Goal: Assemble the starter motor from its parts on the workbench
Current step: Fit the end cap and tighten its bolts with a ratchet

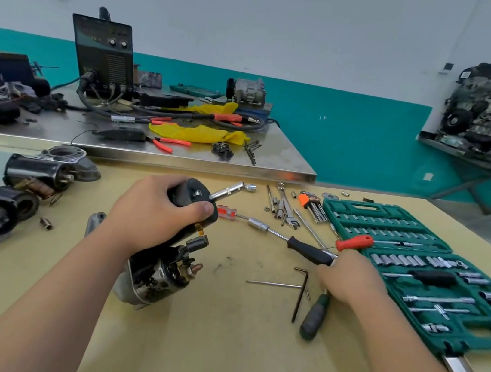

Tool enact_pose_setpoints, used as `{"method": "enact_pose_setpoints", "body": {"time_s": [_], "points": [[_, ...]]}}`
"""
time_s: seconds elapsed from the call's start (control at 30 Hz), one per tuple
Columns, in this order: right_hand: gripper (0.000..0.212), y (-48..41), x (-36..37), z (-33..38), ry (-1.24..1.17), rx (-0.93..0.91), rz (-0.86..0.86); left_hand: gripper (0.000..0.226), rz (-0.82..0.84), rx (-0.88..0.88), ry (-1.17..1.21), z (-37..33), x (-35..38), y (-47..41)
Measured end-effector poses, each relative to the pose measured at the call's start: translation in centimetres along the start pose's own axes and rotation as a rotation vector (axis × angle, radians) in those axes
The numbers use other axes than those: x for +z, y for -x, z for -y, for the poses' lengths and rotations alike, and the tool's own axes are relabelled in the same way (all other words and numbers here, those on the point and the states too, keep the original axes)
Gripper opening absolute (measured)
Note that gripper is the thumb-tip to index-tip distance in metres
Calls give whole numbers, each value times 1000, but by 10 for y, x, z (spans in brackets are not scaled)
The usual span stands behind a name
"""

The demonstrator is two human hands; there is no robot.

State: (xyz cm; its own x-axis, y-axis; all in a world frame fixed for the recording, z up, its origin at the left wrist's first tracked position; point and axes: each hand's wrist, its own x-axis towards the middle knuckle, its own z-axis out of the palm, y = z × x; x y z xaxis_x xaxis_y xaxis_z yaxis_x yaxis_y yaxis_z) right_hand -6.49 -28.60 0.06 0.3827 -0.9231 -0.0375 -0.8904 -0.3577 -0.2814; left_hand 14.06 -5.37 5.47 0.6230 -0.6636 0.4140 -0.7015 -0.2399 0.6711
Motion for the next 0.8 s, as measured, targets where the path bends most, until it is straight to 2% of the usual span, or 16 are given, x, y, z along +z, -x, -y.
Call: {"method": "enact_pose_setpoints", "body": {"time_s": [0.07,0.13,0.17,0.23,0.3,0.47,0.63,0.8], "points": [[16,-2,-3,1,-449,-13,16,38,8,0,8,1,0,-1],[19,0,-8,6,-995,-16,148,39,21,-3,3,2,1,-3],[22,1,-12,10,-1170,-51,195,39,25,-3,1,3,1,-4],[17,3,-21,23,-1331,-155,243,41,25,2,6,3,1,-5],[8,6,-31,41,-1365,-259,266,41,39,24,37,3,0,-6],[28,8,-50,84,-1368,-422,288,45,128,78,55,6,-3,-8],[28,0,-62,108,-1212,-522,314,48,165,74,106,5,-5,-10],[26,-16,-67,102,-1079,-579,300,50,237,37,6,5,1,-14]]}}
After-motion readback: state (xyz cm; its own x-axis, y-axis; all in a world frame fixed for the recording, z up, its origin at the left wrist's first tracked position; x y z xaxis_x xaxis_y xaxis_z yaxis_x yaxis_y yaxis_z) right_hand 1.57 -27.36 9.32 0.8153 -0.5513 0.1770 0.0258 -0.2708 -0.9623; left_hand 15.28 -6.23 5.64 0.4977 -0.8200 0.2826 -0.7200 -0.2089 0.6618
